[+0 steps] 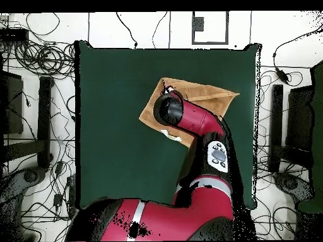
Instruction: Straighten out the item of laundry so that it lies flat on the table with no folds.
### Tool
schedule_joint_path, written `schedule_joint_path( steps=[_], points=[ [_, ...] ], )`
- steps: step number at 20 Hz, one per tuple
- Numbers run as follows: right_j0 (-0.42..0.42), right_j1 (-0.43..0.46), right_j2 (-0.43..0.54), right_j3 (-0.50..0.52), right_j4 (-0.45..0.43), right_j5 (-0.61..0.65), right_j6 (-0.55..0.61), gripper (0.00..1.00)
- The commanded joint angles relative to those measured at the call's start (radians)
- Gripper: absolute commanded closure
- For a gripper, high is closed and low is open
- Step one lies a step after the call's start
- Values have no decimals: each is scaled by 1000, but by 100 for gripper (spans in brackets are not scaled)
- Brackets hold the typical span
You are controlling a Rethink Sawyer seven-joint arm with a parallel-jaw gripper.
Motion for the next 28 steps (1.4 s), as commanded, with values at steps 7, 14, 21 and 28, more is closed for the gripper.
schedule_joint_path(
  steps=[7, 14, 21, 28],
  points=[
    [15, 68, 76, 120, 47, -41, 215, 0],
    [12, 80, 63, 93, 46, 27, 190, 0],
    [-1, 92, 103, 97, 57, -58, 210, 0],
    [-18, 72, 126, 107, 67, -96, 219, 0]
  ],
)
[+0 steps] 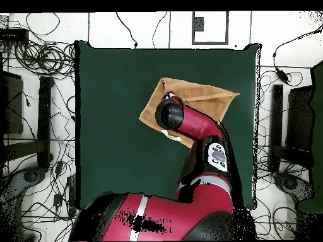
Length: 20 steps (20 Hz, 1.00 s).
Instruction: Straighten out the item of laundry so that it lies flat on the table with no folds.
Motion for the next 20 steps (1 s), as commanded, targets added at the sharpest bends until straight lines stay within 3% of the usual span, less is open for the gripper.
schedule_joint_path(
  steps=[1, 13, 20],
  points=[
    [-7, 35, 122, 85, 60, -70, 222, 0],
    [14, -38, 96, 112, 87, -20, 231, 0],
    [-32, -34, 150, 109, 72, -54, 199, 0]
  ],
)
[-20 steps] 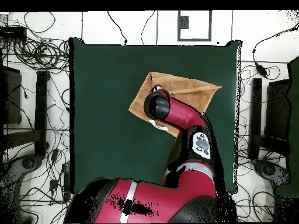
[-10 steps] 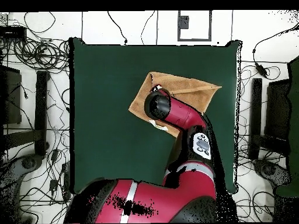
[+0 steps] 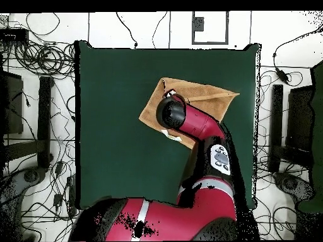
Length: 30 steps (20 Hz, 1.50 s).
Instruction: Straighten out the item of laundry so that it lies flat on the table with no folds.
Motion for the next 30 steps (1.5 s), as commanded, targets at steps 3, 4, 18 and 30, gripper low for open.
schedule_joint_path(
  steps=[3, 4, 18, 30],
  points=[
    [-30, 20, 150, 70, 48, -57, 194, 0],
    [-32, 30, 154, 65, 48, -68, 196, 0],
    [-11, 91, 157, 31, 76, -86, 207, 0],
    [11, 98, 113, 0, 62, -50, 159, 0]
  ],
)
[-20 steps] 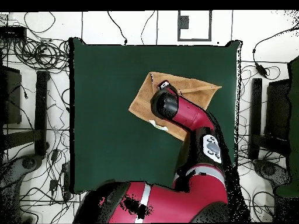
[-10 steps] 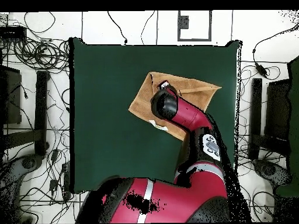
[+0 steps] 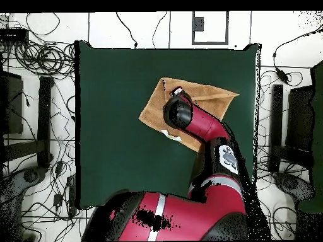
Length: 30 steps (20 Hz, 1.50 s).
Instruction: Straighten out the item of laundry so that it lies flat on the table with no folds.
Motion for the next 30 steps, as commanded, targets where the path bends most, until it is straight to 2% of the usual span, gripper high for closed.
schedule_joint_path(
  steps=[1, 2, 8, 12, 19, 25, 30],
  points=[
    [76, 72, 54, -8, 36, 63, 155, 0],
    [90, 76, 32, -18, 39, 78, 156, 100],
    [147, 94, -68, -71, 54, 243, 172, 100],
    [168, 135, -119, -107, 42, 299, 165, 100],
    [125, 147, -74, -94, 17, 269, 131, 100],
    [106, 92, -42, -44, 12, 268, 121, 100],
    [116, 64, -39, -47, 15, 312, 117, 100]
  ],
)
